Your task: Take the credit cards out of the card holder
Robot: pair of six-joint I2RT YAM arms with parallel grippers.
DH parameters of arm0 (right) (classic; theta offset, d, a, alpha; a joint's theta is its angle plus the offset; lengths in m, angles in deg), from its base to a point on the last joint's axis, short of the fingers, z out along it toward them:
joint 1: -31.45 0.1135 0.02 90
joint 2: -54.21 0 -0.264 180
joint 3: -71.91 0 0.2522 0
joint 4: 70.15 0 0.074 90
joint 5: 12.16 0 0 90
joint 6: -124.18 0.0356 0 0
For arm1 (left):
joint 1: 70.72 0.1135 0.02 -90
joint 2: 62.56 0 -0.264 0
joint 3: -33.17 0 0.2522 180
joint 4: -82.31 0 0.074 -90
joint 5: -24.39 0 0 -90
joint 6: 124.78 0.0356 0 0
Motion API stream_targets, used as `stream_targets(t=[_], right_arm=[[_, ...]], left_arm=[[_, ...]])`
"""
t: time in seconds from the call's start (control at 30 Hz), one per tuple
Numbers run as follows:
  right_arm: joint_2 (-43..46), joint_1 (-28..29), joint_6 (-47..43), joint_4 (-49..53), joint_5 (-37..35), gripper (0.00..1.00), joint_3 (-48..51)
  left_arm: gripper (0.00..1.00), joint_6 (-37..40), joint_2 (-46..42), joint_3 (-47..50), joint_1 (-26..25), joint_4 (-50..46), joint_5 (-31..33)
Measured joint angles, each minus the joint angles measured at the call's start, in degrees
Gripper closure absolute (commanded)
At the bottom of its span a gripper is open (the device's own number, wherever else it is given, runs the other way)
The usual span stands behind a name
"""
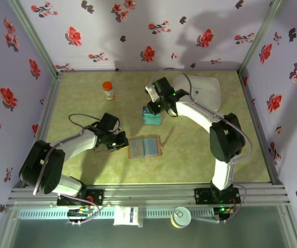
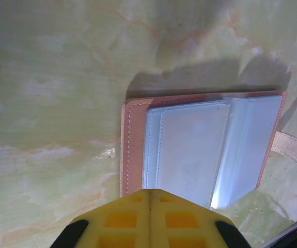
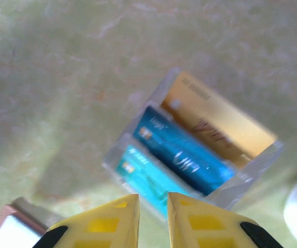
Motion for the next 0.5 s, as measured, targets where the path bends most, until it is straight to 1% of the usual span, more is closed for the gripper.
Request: stream_targets(t=[0.2,0.33,0.5], right_arm=[[6.36,5.53,12.37,-6.86,-1.88,0.77,11.74],[10.10,7.37,19.12,-9.60,-1.97,0.78,17.44],[13.14,8.87,26.38,-11.98,-1.44,0.81,22.97]], left_arm=[[0.96,0.02,0.22,0.00,0.00,0.24,0.00],[0.96,0.04,0.87,0.00,0.00,0.35,-0.02],[0.97,0.70,1.57,0.00,0.00,0.35,-0.35]])
